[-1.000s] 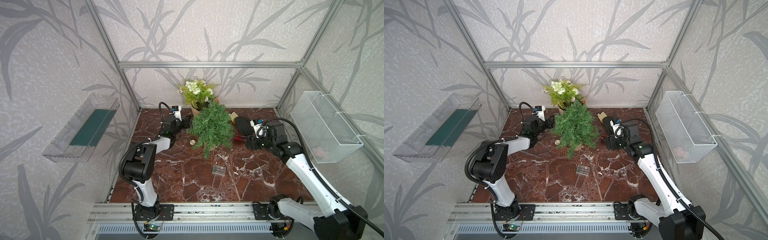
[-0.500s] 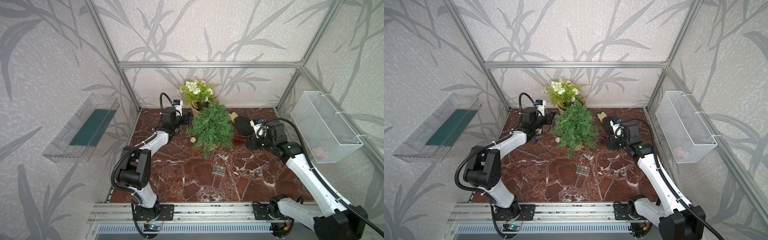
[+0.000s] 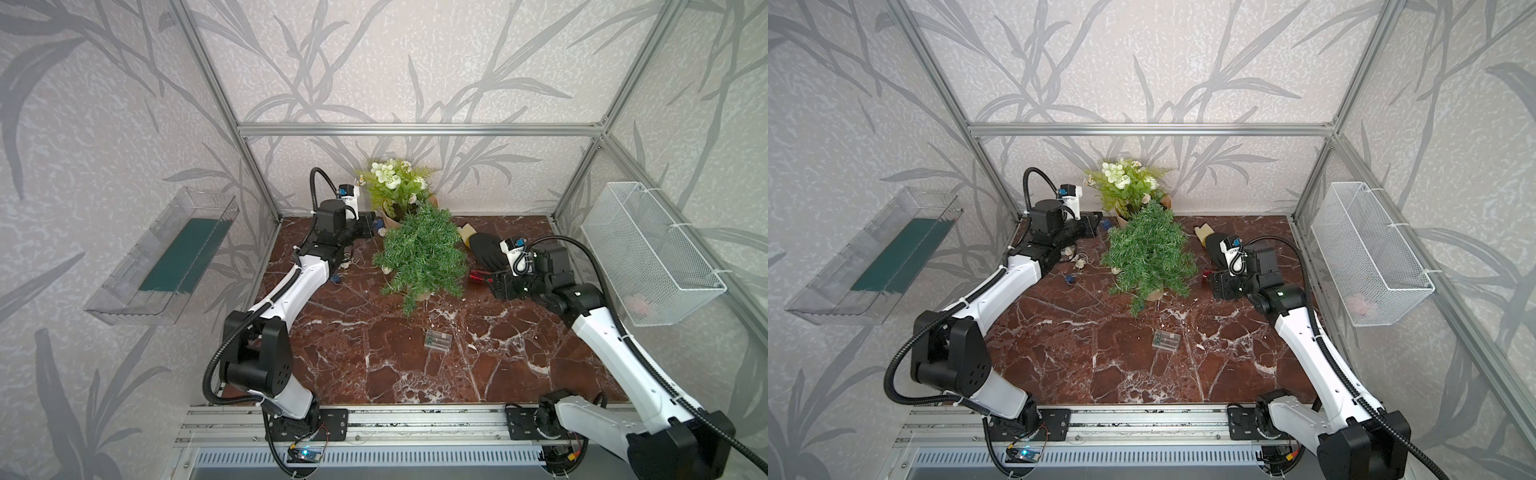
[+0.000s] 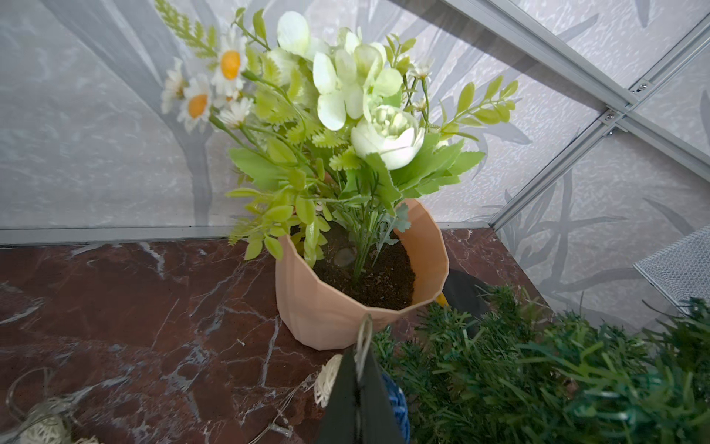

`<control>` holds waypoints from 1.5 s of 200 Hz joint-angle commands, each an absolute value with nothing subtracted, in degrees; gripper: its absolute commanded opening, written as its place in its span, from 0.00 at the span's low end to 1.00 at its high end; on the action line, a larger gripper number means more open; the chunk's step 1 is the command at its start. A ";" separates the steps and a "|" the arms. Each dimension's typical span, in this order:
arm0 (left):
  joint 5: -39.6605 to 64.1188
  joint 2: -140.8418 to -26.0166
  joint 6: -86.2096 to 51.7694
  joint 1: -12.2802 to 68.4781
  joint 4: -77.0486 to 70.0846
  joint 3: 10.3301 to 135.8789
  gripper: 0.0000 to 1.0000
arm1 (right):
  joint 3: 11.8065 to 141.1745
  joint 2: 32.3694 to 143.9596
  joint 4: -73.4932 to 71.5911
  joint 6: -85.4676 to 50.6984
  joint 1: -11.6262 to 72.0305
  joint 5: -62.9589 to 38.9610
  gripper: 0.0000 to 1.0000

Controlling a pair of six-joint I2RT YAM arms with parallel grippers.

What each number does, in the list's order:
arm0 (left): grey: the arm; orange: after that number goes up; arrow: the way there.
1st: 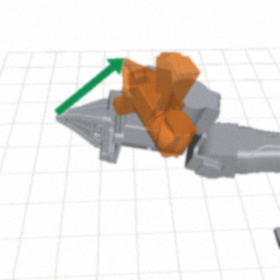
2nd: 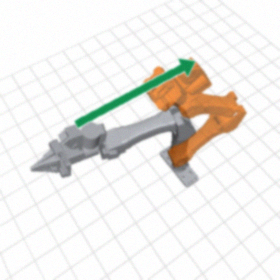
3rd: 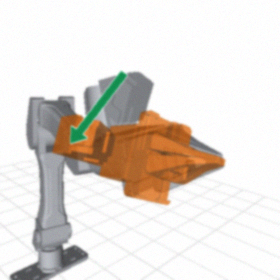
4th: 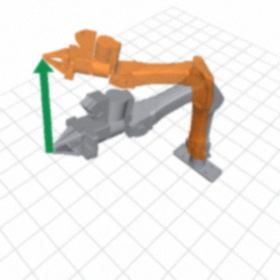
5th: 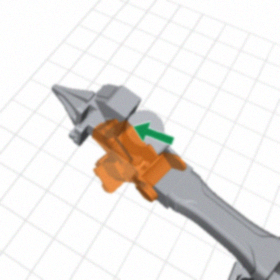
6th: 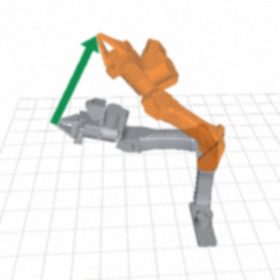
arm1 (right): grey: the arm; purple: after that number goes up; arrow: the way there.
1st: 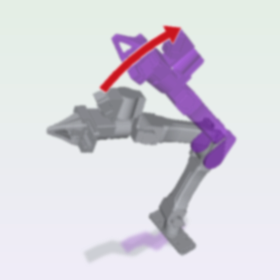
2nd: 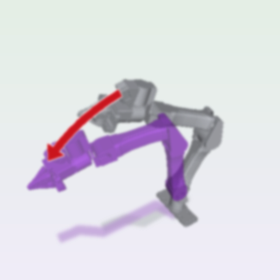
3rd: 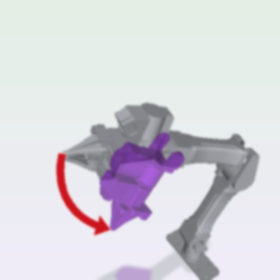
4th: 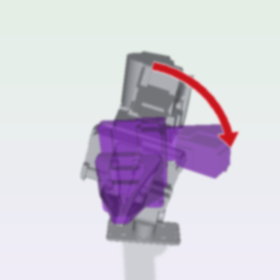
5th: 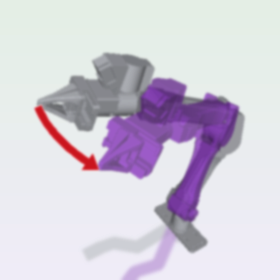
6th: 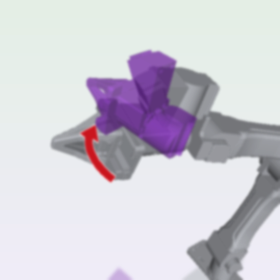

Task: Remove string lights from the small christmas tree
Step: Remove the light string from the Christmas tree, then place the light string at the center of the board.

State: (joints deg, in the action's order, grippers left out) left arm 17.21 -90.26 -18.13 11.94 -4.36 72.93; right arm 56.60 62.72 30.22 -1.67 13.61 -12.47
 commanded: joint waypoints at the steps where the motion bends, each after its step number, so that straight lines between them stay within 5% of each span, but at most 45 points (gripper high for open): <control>1: 12.06 -87.69 -17.71 12.00 -1.59 73.39 0.00 | 56.51 63.01 29.88 -1.10 13.44 -12.92 0.76; 127: -13.99 -67.50 -18.63 12.57 6.69 62.00 0.00 | 56.25 62.28 30.61 -0.72 13.45 -11.22 0.76; 251: -0.32 -52.56 -29.74 14.10 25.23 50.88 0.00 | 55.36 60.18 29.62 -2.00 13.45 -12.93 0.76; 300: -4.61 -51.28 -33.70 16.60 32.68 47.76 0.00 | 53.13 57.41 27.80 -6.39 14.13 -16.73 0.76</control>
